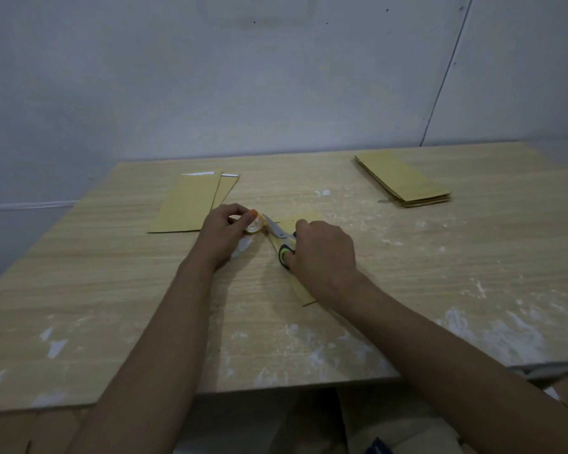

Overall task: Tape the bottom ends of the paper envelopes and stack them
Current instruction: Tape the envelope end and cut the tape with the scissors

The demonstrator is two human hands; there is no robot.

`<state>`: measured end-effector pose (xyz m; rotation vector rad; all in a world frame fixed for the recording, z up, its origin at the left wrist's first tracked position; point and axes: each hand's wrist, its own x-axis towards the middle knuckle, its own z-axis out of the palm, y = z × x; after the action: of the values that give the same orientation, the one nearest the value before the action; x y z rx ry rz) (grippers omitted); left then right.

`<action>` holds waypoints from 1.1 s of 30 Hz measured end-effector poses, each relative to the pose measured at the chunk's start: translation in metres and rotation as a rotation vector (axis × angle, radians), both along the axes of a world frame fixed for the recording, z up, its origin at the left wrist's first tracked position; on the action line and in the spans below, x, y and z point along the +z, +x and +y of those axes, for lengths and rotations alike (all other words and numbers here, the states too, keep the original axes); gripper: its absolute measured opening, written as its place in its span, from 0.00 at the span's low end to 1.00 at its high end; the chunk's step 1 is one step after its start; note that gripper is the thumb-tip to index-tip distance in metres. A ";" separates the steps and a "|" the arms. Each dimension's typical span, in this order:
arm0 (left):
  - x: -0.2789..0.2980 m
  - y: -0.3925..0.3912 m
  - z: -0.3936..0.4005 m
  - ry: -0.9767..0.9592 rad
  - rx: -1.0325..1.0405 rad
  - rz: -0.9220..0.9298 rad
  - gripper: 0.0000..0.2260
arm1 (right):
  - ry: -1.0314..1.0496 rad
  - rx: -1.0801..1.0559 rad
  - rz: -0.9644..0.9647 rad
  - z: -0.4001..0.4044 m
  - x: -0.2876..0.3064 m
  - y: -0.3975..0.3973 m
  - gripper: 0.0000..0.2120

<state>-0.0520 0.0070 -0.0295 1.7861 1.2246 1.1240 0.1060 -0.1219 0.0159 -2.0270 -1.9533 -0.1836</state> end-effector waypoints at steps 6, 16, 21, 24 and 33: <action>0.001 0.000 -0.001 0.005 0.005 -0.059 0.07 | -0.022 0.067 -0.063 0.008 -0.001 0.005 0.05; 0.005 -0.002 0.003 0.078 0.162 -0.270 0.06 | -0.013 0.082 0.121 0.014 -0.012 0.010 0.22; 0.009 -0.003 0.006 0.143 0.218 -0.301 0.05 | 0.065 0.039 0.209 0.020 -0.009 0.019 0.19; 0.011 0.001 0.006 0.161 0.189 -0.306 0.03 | 0.090 -0.031 0.267 0.032 -0.004 0.035 0.18; 0.014 0.038 0.034 0.195 0.204 -0.129 0.05 | 0.077 -0.183 0.560 0.088 -0.011 0.088 0.16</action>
<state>-0.0141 0.0411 -0.0155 1.7261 1.2772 1.4964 0.1944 -0.0343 0.0053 -1.9351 -1.3983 0.2418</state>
